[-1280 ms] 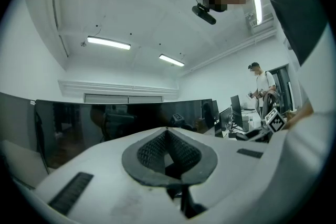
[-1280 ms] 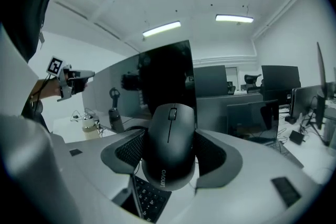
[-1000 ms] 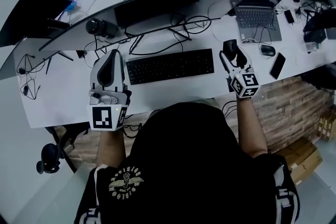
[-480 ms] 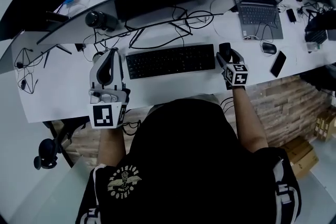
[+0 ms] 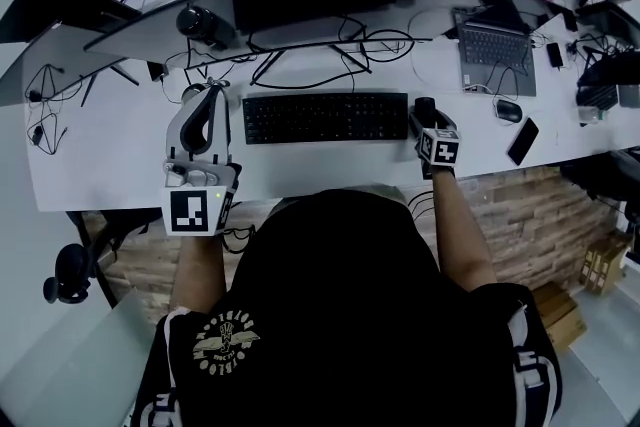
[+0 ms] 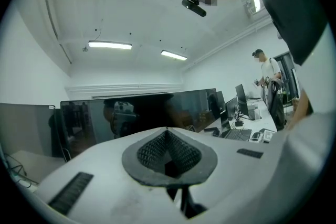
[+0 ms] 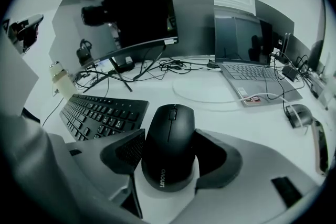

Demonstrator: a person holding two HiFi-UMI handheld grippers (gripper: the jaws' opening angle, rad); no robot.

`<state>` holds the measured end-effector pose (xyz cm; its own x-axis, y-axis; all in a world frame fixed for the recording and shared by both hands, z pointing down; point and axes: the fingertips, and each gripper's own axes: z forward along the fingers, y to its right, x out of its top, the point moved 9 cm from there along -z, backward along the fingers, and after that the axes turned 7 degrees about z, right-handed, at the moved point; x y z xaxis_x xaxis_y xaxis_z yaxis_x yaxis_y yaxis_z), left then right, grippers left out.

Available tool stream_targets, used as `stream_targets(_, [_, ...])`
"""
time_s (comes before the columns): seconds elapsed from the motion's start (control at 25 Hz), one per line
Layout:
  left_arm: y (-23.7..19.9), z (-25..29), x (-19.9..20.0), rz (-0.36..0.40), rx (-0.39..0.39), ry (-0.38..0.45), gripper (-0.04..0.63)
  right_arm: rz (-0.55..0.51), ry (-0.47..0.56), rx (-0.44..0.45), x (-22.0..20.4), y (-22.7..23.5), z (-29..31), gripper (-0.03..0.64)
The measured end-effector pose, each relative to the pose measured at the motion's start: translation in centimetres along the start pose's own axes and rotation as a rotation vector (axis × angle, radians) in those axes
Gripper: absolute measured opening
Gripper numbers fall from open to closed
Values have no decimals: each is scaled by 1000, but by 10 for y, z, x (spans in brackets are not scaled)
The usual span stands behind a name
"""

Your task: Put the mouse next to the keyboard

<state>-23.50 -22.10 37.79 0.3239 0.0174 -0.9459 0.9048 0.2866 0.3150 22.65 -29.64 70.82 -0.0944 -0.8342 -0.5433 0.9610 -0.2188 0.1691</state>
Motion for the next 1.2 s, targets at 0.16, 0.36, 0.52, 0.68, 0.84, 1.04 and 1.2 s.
stream_targets(0.16, [-5,-9,-1,12,17,-24,2,10,-29,-11,-6,0,8,298])
stream_targets(0.36, [-10,-20,4,5,27,24,2,13,-16,-15,-5,-1,4,305])
stream_targets(0.52, [-15,-32,4,-12,25,29,2,9,102,-2,13,-6,-30,313])
stream_targets(0.68, [-21,-40,5,-39,23,63,2,-21,277,87,37,-30,-79,279])
stream_targets(0.84, [-24,-46,0,-62,7,47,2,-83,435,119,57,-60,-127,180])
stream_targets(1.04, [-31,-59,1,-49,9,38,2,-136,563,124,72,-89,-166,78])
stream_targets(1.2, [-41,-71,8,-48,39,38,2,-150,626,128,80,-105,-188,8])
